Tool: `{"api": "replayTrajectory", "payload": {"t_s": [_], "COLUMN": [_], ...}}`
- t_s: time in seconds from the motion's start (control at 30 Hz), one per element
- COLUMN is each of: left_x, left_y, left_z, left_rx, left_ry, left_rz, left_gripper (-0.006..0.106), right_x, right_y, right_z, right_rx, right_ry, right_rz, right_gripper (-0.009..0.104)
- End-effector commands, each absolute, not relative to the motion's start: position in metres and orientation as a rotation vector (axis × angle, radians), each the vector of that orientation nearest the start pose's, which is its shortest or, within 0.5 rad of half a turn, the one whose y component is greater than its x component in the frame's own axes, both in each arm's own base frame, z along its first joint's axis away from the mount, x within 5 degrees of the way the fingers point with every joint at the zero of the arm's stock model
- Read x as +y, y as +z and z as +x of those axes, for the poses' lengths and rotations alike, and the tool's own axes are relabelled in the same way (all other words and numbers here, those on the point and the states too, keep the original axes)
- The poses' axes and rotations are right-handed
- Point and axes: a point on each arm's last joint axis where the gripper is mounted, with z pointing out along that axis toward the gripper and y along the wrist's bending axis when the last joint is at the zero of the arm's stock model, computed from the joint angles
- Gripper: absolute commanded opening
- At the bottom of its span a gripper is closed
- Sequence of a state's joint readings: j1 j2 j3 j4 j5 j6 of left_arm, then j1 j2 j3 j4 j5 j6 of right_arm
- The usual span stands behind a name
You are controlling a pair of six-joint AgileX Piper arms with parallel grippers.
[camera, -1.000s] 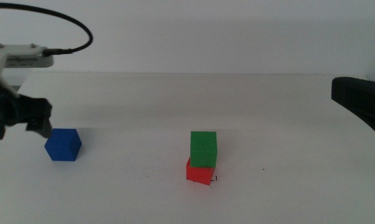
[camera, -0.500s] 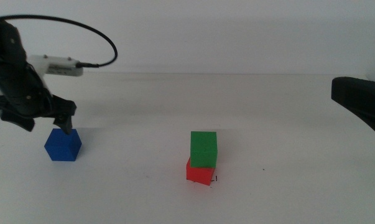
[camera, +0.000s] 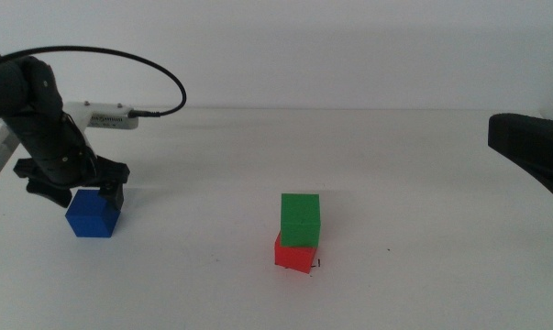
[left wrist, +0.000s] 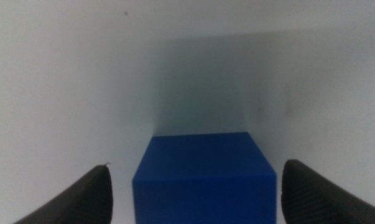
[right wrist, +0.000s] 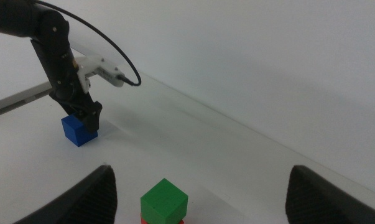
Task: Stack red cubes first, then green, then blue cubes in a specific spot.
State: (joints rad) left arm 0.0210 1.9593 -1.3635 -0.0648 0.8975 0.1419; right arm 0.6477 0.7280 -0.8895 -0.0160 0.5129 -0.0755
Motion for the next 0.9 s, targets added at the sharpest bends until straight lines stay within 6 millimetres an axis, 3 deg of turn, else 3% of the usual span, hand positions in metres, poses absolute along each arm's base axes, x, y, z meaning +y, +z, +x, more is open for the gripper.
{"api": "replayTrajectory", "payload": {"t_s": [0.0,0.13,0.2,0.33,0.4,0.43,0.53,0.73,0.87], "left_x": [0.002,0.002,0.003,0.007,0.000,-0.006,-0.040,-0.148,-0.212], "left_y": [0.172,0.163,0.163,0.175,0.192,0.203,0.240,0.297,0.317], "left_z": [0.389,0.390,0.389,0.384,0.378,0.375,0.366,0.344,0.311], "left_rx": [2.980,3.006,3.014,3.032,3.020,2.996,2.887,2.809,2.826], "left_ry": [-0.078,-0.081,-0.078,-0.012,-0.017,-0.021,-0.022,-0.078,-0.151], "left_rz": [0.123,0.093,0.047,-0.013,-0.043,-0.047,-0.018,0.148,-0.047], "left_gripper": [0.090,0.079,0.067,0.024,0.000,-0.002,-0.002,-0.002,-0.002], "right_x": [0.083,0.083,0.083,0.083,0.083,0.083,0.083,0.083,0.083], "right_y": [0.399,0.399,0.399,0.399,0.399,0.399,0.399,0.399,0.399], "right_z": [0.113,0.113,0.113,0.113,0.113,0.113,0.113,0.113,0.113], "right_rx": [1.719,1.719,1.719,1.719,1.719,1.719,1.719,1.719,1.719], "right_ry": [0.376,0.376,0.376,0.376,0.376,0.376,0.376,0.376,0.376], "right_rz": [-0.654,-0.654,-0.654,-0.654,-0.654,-0.654,-0.654,-0.654,-0.654], "right_gripper": [0.083,0.083,0.083,0.083,0.083,0.083,0.083,0.083,0.083]}}
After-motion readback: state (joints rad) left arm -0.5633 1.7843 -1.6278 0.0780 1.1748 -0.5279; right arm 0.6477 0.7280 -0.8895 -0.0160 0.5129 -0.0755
